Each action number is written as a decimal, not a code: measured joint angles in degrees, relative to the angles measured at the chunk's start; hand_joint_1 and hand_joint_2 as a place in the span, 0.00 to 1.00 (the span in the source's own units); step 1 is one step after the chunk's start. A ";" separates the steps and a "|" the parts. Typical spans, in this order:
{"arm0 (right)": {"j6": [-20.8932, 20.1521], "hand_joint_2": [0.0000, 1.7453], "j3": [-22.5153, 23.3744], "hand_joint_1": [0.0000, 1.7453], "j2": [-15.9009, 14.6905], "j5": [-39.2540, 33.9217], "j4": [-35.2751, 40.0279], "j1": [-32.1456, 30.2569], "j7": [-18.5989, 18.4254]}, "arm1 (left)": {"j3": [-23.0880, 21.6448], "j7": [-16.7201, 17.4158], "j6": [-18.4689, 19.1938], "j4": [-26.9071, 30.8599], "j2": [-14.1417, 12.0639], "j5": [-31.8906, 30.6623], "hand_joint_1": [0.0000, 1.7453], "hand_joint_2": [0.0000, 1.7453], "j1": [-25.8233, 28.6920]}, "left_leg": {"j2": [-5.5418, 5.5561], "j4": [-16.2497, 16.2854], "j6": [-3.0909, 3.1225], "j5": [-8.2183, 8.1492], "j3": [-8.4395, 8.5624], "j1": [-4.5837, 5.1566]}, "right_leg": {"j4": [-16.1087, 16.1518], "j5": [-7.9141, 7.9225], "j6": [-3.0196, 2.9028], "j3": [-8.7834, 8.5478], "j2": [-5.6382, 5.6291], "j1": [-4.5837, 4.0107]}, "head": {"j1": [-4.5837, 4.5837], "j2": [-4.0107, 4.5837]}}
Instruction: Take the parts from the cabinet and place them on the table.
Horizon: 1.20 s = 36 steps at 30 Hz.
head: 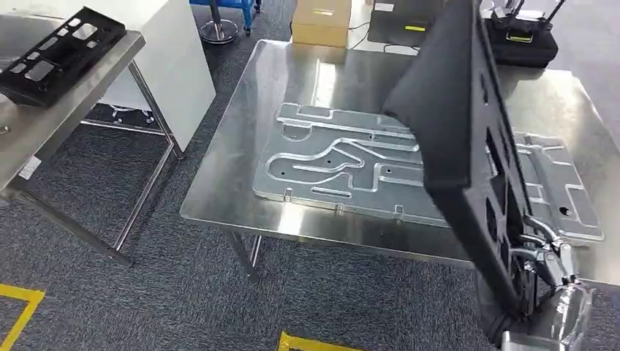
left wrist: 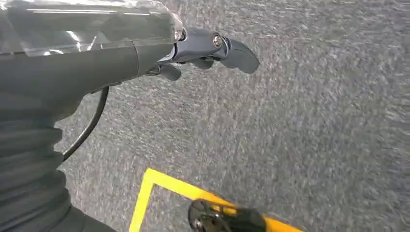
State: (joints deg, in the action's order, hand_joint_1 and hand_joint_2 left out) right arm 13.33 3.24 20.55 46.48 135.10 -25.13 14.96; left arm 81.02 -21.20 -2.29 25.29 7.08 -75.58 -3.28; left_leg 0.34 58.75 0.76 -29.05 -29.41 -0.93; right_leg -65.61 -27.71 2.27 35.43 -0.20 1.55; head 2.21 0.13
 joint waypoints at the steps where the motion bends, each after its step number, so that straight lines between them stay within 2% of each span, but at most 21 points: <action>1: 0.70 1.00 1.33 1.00 -0.11 3.67 0.06 1.74 -1.98 | -0.07 -0.07 0.00 0.00 0.00 -0.09 0.00 1.00 -0.01 | -0.01 -0.05 -0.35 -0.56 0.48 -0.07 | 3.30 1.69 -0.06 -1.08 0.10 0.01 | 0.02 0.00; 2: 1.18 1.00 2.80 1.00 -0.39 7.38 -0.07 3.59 -3.76 | -0.09 -0.18 0.00 0.00 -0.07 -0.22 0.00 1.00 -0.21 | 0.05 -0.06 -0.83 -0.86 0.69 0.27 | 3.51 1.26 -0.29 -1.19 0.07 -0.65 | -0.04 0.00; 4: 1.53 1.00 6.21 1.00 -1.27 14.32 -0.31 7.57 -7.01 | -0.28 -0.37 0.00 0.00 -0.13 -0.57 0.00 1.00 -0.37 | -0.09 -0.30 -1.26 -0.80 0.37 0.24 | 4.96 0.22 -1.53 -1.52 -0.05 -0.77 | -0.24 -0.02; 7: 1.48 1.00 8.94 1.00 -3.50 24.48 -1.80 12.37 -10.86 | -0.41 -0.50 -0.02 -0.22 -0.26 -0.85 0.00 1.00 -0.59 | -0.31 -0.01 -2.17 -1.60 0.62 0.07 | 5.94 0.43 -2.61 -1.91 -0.21 -0.32 | -0.31 0.00; 9: 1.35 1.00 9.98 1.00 -5.24 30.99 -3.53 15.02 -12.68 | -0.46 -0.52 -0.02 -0.50 -0.37 -1.14 0.00 1.00 -0.64 | -0.29 5.04 -2.21 -4.13 -1.89 0.11 | 6.15 0.24 -3.17 -2.29 -0.08 -0.35 | -0.26 0.00; 11: 0.33 1.00 10.96 1.00 -8.08 36.50 -7.18 17.94 -14.76 | -0.61 -0.55 -0.04 -0.96 -0.42 -1.29 0.00 1.00 -0.56 | -0.30 15.39 -2.27 -7.86 -7.82 0.11 | 6.14 0.00 -3.54 -2.46 0.01 -0.65 | -0.26 0.00; 12: 0.15 1.00 11.28 1.00 -9.08 38.07 -8.51 18.63 -15.45 | -0.70 -0.55 -0.04 -1.05 -0.46 -1.42 0.00 1.00 -0.53 | -0.30 17.69 -2.22 -7.95 -9.51 0.11 | 6.12 -0.07 -3.63 -2.52 0.01 -0.77 | -0.26 0.00; 13: 0.02 1.00 11.69 1.00 -10.29 39.70 -10.09 19.50 -16.05 | -0.79 -0.59 -0.04 -1.16 -0.59 -1.60 0.00 1.00 -0.44 | -0.30 17.58 -2.07 -6.52 -10.23 0.12 | 6.12 -0.21 -3.69 -2.69 0.00 -0.88 | -0.26 0.00; 16: 0.09 1.00 12.21 1.00 -14.54 42.77 -16.23 22.49 -17.32 | -0.94 -0.96 -0.04 -1.42 -1.12 -1.73 0.00 1.00 -0.40 | -0.29 4.88 -0.97 2.24 -5.63 0.38 | 6.12 -0.78 -3.47 -3.72 -0.24 -1.10 | -0.26 0.00; 17: 0.20 1.00 12.21 1.00 -16.03 43.12 -18.07 23.21 -18.22 | -1.01 -1.09 -0.04 -1.51 -1.36 -1.73 0.00 1.00 -0.44 | -0.29 1.89 -0.37 2.71 -4.39 0.72 | 6.17 -0.96 -3.26 -3.81 -0.17 -1.00 | -0.26 0.00; 18: 0.30 1.00 12.19 1.00 -18.37 43.33 -20.60 24.07 -19.36 | -1.14 -1.25 -0.04 -1.68 -1.49 -1.73 0.00 1.00 -0.58 | -0.28 0.61 -0.37 2.52 -4.05 0.84 | 5.89 -1.13 -2.85 -3.66 -0.27 -1.49 | -0.37 0.00; 20: 0.41 1.00 12.15 1.00 -21.67 43.46 -25.02 25.55 -19.83 | -1.40 -1.55 -0.04 -1.88 -1.71 -1.75 0.00 1.00 -0.61 | -0.13 0.82 -0.21 2.59 -4.32 0.95 | 6.29 -0.84 -2.07 -3.45 -0.12 -1.20 | -0.46 0.00; 23: 1.09 1.00 11.73 1.00 -24.97 43.51 -30.28 27.53 -19.31 | -1.57 -2.05 -0.02 -2.23 -1.92 -1.88 0.00 1.00 -0.66 | -0.14 -0.91 0.77 3.40 -3.53 0.48 | 5.38 -1.71 -1.06 -3.31 -0.03 -0.96 | -0.50 0.00; 26: 2.86 1.00 10.35 1.00 -29.21 43.51 -36.80 30.19 -18.35 | -1.73 -2.43 -0.04 -2.54 -2.21 -2.10 0.00 1.00 -0.82 | -0.16 -1.16 1.13 3.42 -3.43 0.46 | -6.92 -7.39 -0.11 3.15 0.00 -0.56 | -0.76 -0.02; 27: 3.45 1.00 9.81 1.00 -30.23 43.49 -39.05 30.91 -17.86 | -1.73 -2.54 -0.04 -2.75 -2.32 -2.19 0.00 1.00 -0.80 | -0.16 -1.15 1.15 3.35 -3.40 0.46 | -10.15 -7.91 0.15 5.14 0.01 -0.39 | -0.74 -0.02; 28: 4.04 1.00 9.18 1.00 -31.34 43.51 -41.43 31.49 -17.08 | -1.75 -2.56 -0.04 -2.95 -2.40 -2.25 0.00 1.00 -0.79 | -0.12 -1.11 1.09 3.30 -3.33 0.41 | -10.58 -7.01 0.37 5.81 0.02 -0.17 | -0.74 0.00; 29: 4.44 1.00 8.50 1.00 -32.37 43.51 -43.46 32.22 -16.36 | -1.77 -2.60 -0.04 -3.15 -2.45 -2.36 0.00 1.00 -0.77 | -0.04 -1.04 0.93 3.14 -3.15 0.31 | -8.03 -4.52 0.60 5.02 0.07 0.10 | -0.76 0.00; 31: 5.22 1.00 7.01 1.00 -34.12 43.51 -47.15 34.29 -15.73 | -1.81 -2.73 -0.04 -3.48 -2.54 -2.45 0.00 1.00 -0.82 | 0.06 -0.62 0.41 2.66 -2.82 0.11 | 1.51 1.33 0.95 0.90 0.21 0.58 | -0.76 0.00; 32: 5.66 1.00 6.35 1.00 -34.78 43.51 -48.88 35.49 -15.51 | -1.86 -2.75 -0.02 -3.58 -2.71 -2.58 0.00 1.00 -0.80 | 0.07 -0.37 -0.02 2.32 -2.94 0.15 | 5.07 1.82 1.04 -0.55 0.22 0.77 | -0.81 0.00; 33: 6.01 1.00 5.54 1.00 -35.43 43.51 -50.41 36.57 -15.31 | -1.86 -2.80 -0.02 -3.67 -3.04 -2.65 0.00 1.00 -0.87 | 0.14 0.25 -0.38 2.09 -3.19 0.53 | 6.11 1.37 0.56 -0.95 0.09 0.08 | -0.87 0.00; 36: 6.29 1.00 2.87 1.00 -36.91 43.51 -53.81 38.10 -14.66 | -1.90 -2.93 0.02 -3.82 -3.50 -2.86 0.00 1.00 -0.78 | 0.12 -0.24 -1.17 2.25 -3.18 0.50 | 5.62 1.25 -0.89 -0.51 -0.02 0.02 | -0.81 0.00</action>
State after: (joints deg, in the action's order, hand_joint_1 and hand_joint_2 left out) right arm 19.63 6.10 -16.37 89.99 81.29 12.97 0.30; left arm 79.12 -24.13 -2.27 21.47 3.59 -78.44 -4.07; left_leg 0.46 58.51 -0.42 -26.81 -32.59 -0.43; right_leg -60.00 -26.45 1.38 34.92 -0.22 1.57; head 1.40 0.13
